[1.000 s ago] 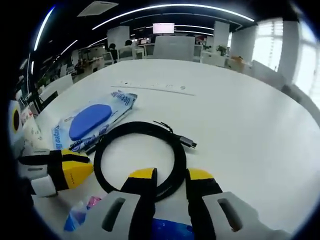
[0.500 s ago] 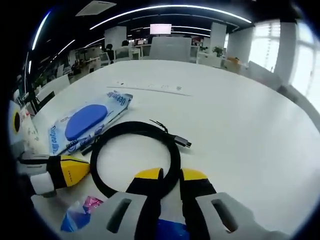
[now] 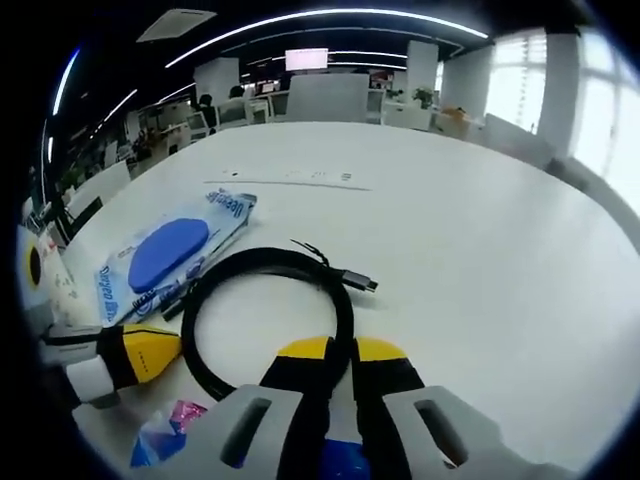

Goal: Arrange the tabletop items into an orderly group along one side of the table until the central work area is clear of visible clutter.

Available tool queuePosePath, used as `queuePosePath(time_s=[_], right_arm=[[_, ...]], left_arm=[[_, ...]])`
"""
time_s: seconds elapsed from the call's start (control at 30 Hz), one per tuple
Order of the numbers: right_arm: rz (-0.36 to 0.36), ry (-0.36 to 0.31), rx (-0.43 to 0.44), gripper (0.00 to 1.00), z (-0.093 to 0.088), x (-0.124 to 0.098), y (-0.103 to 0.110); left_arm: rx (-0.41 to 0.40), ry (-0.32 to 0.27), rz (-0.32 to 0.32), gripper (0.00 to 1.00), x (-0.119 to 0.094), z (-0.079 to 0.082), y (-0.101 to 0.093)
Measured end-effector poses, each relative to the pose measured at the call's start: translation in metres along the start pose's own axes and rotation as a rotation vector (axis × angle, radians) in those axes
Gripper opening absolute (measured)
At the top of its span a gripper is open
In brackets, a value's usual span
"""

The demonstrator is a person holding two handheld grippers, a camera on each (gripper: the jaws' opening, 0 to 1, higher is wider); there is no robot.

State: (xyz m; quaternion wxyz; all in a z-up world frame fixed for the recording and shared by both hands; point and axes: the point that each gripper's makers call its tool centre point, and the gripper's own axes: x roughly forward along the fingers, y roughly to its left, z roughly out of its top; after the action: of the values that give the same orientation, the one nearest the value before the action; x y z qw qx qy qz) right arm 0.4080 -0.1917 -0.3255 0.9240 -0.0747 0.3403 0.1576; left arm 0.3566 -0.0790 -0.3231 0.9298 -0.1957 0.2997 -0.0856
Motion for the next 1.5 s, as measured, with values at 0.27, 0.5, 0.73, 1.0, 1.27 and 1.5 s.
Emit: queuePosePath(time_s=[0.27,0.5,0.73,1.0,1.27,1.5], right_arm=[[0.006,-0.021,0.057,0.04,0.0,-0.002,0.0],[0.006,-0.031,0.082,0.03,0.0,-0.004,0.0],[0.002,-0.058,0.106,0.03,0.005,-0.006,-0.003],[0.007,-0.098,0.125,0.03,0.015,-0.011,-0.003],[0.019,-0.141,0.154,0.02,0.021,-0.02,0.002],[0.024,-0.175,0.139,0.02,0.031,-0.027,0.008]], left_arm=[[-0.032,-0.013,-0.015,0.0,-0.004,-0.001,0.001],[-0.045,-0.024,-0.033,0.0,-0.003,0.003,0.001],[-0.059,-0.02,-0.042,0.0,-0.003,0.001,0.003],[-0.063,-0.022,-0.049,0.0,-0.004,0.0,0.004],[-0.082,-0.031,-0.056,0.0,-0.006,0.003,0.005],[-0.102,-0.032,-0.061,0.0,-0.005,0.003,0.007]])
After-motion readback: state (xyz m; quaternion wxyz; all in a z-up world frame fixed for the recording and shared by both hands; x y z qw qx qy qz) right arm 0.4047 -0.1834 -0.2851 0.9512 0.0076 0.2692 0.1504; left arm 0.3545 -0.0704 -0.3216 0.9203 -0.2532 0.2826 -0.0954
